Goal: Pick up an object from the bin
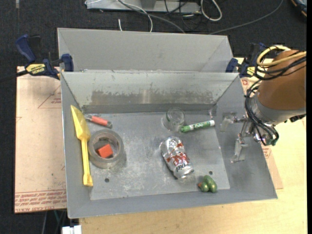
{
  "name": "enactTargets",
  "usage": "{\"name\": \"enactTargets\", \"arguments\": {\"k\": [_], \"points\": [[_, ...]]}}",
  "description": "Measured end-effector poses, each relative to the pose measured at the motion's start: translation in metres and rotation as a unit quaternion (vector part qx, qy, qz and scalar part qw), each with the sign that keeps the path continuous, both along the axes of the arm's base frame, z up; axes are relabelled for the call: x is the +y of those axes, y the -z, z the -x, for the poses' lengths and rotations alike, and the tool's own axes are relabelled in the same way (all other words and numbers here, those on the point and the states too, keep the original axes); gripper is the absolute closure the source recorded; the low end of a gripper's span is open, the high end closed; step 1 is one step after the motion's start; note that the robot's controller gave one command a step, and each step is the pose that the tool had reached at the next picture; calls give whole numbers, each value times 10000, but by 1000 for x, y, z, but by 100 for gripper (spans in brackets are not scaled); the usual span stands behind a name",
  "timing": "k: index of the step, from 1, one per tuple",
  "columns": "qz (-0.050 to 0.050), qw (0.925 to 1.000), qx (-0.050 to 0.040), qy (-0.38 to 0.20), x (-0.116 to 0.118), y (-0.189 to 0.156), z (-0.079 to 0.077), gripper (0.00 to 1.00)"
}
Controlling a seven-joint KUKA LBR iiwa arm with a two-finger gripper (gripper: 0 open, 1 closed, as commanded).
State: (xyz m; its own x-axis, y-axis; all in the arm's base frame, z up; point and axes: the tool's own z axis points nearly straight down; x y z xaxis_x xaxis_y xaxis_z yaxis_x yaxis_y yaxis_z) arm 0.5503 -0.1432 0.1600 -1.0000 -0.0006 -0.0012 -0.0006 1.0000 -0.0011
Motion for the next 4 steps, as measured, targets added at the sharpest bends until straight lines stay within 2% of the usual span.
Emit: {"name": "enactTargets", "arguments": {"k": [1, 2, 3, 4], "points": [[1, 9997, -37, 233, 0, 12, -8, 0], [-3, 9994, -16, -353, 9, 34, -15, 0], [0, 9922, -29, -1245, 13, 41, -13, 0], [0, 9761, -26, -2175, 39, 42, -14, 0]]}}
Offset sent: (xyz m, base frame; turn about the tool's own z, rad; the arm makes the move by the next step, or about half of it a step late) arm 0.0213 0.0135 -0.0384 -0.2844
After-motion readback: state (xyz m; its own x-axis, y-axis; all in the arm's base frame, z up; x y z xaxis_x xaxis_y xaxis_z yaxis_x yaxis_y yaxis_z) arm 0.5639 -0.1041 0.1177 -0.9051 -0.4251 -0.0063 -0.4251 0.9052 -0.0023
